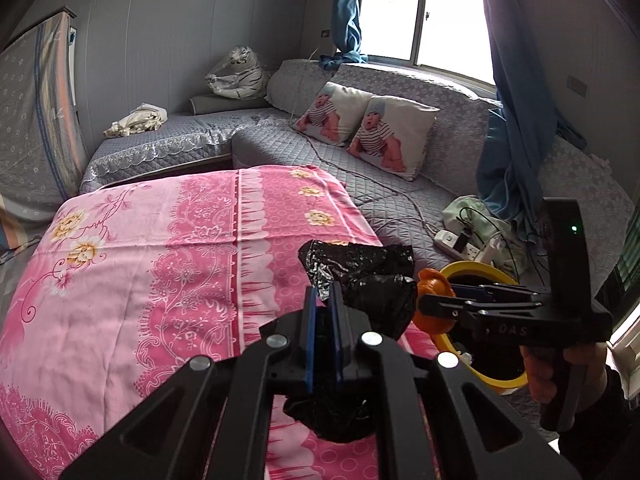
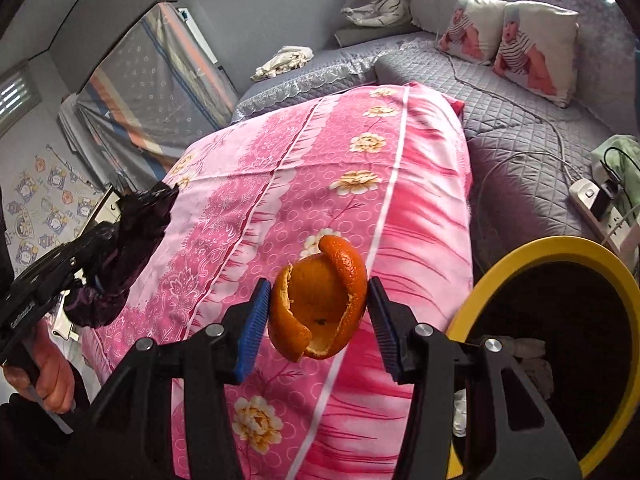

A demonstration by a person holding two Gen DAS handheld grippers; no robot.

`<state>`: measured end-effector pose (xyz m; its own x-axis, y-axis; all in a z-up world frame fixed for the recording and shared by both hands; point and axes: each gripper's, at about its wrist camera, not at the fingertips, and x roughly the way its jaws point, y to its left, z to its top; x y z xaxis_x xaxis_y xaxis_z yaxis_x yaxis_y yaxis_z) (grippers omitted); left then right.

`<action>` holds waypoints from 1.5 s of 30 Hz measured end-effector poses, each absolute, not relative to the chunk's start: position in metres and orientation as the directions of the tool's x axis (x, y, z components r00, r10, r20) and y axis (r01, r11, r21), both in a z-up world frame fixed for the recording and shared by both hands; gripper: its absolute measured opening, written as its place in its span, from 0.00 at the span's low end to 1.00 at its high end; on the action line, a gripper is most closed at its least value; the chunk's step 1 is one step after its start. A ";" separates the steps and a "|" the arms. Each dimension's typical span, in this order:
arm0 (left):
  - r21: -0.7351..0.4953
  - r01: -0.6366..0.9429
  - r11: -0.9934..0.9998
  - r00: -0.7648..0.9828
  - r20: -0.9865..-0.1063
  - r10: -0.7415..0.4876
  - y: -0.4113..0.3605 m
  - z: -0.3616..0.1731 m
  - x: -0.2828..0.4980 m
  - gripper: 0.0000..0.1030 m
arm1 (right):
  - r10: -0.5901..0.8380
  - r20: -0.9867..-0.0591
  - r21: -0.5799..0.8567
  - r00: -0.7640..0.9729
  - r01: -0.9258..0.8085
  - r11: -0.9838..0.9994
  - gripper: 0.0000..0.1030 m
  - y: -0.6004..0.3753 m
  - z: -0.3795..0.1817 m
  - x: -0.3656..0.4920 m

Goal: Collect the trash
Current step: 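Carry the black bag and orange peel with both tools over the bin, then open the left tool to drop the black bag while the right tool releases the orange peel into the bin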

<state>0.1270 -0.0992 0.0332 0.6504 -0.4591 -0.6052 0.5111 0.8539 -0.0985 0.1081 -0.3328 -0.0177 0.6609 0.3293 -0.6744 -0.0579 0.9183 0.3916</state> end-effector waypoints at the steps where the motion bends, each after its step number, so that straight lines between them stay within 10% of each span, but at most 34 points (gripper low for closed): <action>1: -0.093 0.523 0.847 0.649 -0.600 -0.467 -0.104 0.035 0.122 0.06 | 0.323 -0.669 0.400 0.670 -0.043 0.916 0.45 -0.340 -0.017 0.106; 26: -0.058 0.742 0.668 0.523 -0.575 -0.630 -0.231 0.042 0.082 0.06 | -0.005 -0.613 0.394 0.790 0.311 0.865 0.45 -0.483 -0.007 0.038; 45: -0.143 0.774 0.617 0.343 -0.724 -0.598 -0.323 -0.041 0.111 0.06 | -0.127 -0.680 0.368 0.722 0.487 0.792 0.46 -0.544 -0.035 0.027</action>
<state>0.1107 -0.3227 -0.0410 0.3430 -0.5980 -0.7244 0.7736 0.6173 -0.1434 0.0274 -0.5436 -0.0351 0.7220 -0.1274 -0.6801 0.4865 0.7923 0.3681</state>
